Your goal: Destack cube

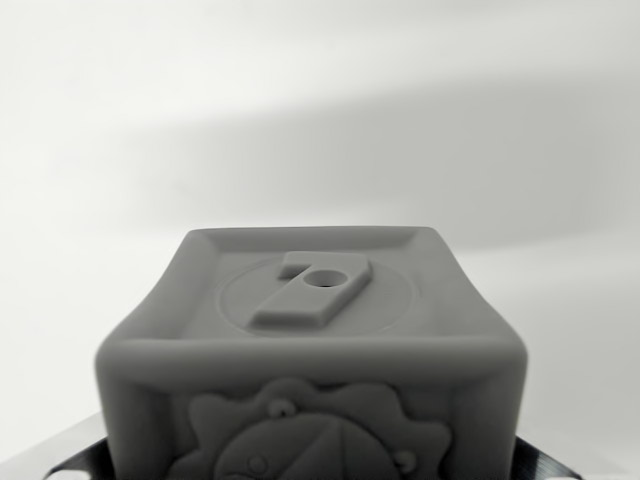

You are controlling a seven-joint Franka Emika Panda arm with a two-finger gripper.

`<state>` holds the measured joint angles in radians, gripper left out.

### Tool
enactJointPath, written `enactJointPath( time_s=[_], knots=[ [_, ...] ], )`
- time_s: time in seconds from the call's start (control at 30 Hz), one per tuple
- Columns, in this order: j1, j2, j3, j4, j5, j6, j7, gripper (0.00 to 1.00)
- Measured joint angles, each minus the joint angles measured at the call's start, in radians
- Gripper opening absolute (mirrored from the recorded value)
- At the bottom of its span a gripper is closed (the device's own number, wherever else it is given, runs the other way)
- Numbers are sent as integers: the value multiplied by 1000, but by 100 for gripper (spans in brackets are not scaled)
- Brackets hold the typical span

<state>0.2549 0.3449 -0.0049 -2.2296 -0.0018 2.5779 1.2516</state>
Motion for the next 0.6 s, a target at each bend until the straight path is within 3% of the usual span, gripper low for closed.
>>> enactJointPath(
  time_s=[0.6],
  knots=[
    [-2, 61, -35, 76, 26, -15, 107, 0]
  ],
)
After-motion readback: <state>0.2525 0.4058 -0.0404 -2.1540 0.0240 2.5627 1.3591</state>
